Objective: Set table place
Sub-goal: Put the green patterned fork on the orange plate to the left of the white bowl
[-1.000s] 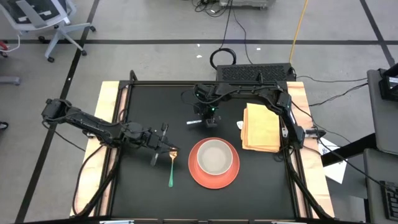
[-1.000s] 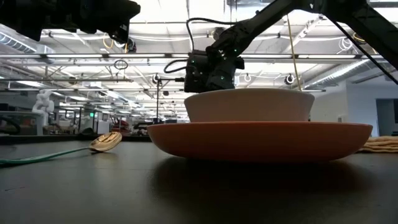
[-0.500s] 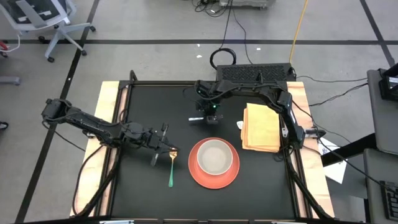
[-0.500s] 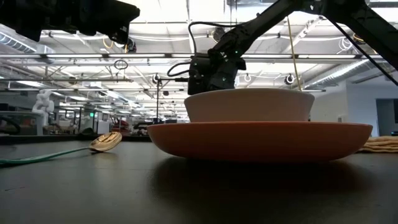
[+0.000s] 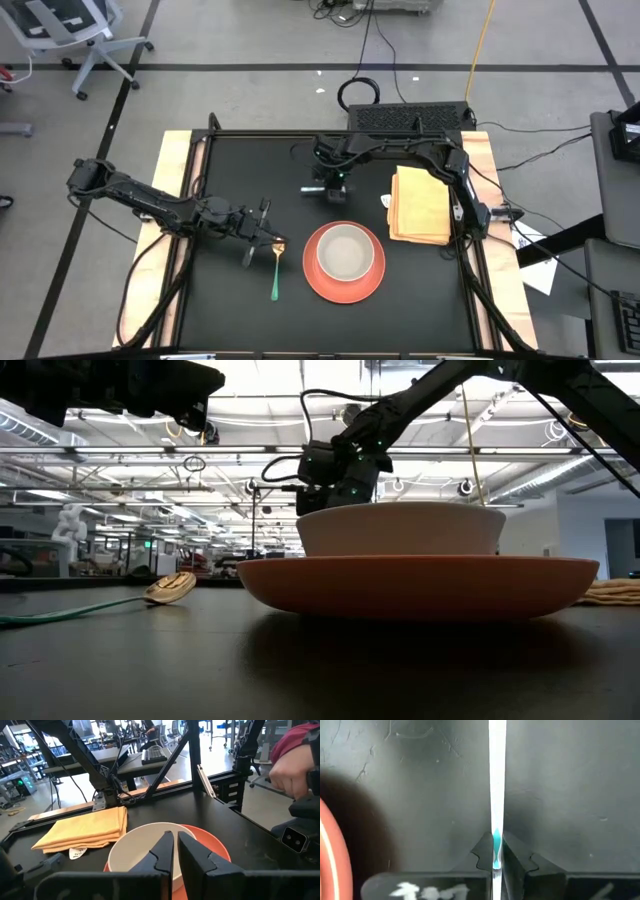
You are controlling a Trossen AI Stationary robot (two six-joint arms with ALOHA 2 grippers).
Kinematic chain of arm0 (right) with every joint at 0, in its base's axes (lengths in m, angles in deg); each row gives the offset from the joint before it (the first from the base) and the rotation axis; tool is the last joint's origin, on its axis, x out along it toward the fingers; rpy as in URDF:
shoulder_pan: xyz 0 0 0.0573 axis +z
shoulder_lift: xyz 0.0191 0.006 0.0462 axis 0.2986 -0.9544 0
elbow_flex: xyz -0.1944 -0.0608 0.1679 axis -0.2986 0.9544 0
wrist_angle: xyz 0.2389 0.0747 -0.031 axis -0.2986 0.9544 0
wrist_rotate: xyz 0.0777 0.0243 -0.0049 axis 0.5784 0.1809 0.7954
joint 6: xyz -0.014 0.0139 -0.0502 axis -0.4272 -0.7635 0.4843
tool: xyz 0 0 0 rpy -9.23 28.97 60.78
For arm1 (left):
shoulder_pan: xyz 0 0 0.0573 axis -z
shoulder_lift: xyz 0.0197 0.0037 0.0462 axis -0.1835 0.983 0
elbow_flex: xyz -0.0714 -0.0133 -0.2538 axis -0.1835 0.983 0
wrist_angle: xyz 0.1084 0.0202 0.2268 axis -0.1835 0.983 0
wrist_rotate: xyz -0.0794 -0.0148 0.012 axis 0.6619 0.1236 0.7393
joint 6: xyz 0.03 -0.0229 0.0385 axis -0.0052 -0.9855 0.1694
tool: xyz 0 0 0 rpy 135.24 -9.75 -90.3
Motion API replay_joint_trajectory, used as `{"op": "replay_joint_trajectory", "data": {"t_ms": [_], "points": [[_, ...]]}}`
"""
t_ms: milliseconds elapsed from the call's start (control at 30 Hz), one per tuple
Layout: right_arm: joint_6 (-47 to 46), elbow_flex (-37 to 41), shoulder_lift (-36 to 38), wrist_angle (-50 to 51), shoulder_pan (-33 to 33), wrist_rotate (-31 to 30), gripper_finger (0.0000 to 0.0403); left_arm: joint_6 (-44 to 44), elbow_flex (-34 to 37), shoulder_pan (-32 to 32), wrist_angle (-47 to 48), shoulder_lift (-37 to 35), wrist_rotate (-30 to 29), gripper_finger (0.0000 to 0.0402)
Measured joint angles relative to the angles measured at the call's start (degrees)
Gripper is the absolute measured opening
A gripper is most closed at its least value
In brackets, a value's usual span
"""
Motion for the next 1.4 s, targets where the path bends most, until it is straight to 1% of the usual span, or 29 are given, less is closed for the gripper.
{"op": "replay_joint_trajectory", "data": {"t_ms": [133, 367, 633, 733, 1233, 1400], "points": [[-1.5, 1.9, 0.0, -2.0, 0.0, 0.0, 0.0009, 0.0, 0.0, 0.0, 0.0, 0.0, 0.0, 0.0031], [-1.6, 3.1, 0.0, -2.1, 0.0, 0.0, 0.0009, 0.0, 0.0, 0.0, 0.0, 0.0, 0.0, 0.0031], [-1.8, 3.1, 0.0, -1.2, 0.0, -0.1, 0.0009, 0.0, 0.0, 0.0, 0.0, 0.0, 0.0, 0.0031], [-1.8, 3.1, 0.0, -1.2, 0.0, -1.5, 0.0009, 0.0, 0.0, 0.0, 0.0, 0.0, 0.0, 0.0031], [-1.5, 3.1, -0.8, 0.8, 0.2, -1.5, 0.0009, 0.0, 0.0, 0.0, 0.0, 0.0, 0.0, 0.0031], [-1.4, 2.9, -1.2, 0.9, 0.6, -3.2, 0.0009, 0.0, 0.0, 0.0, -0.1, 0.0, 0.0, 0.0031]]}}
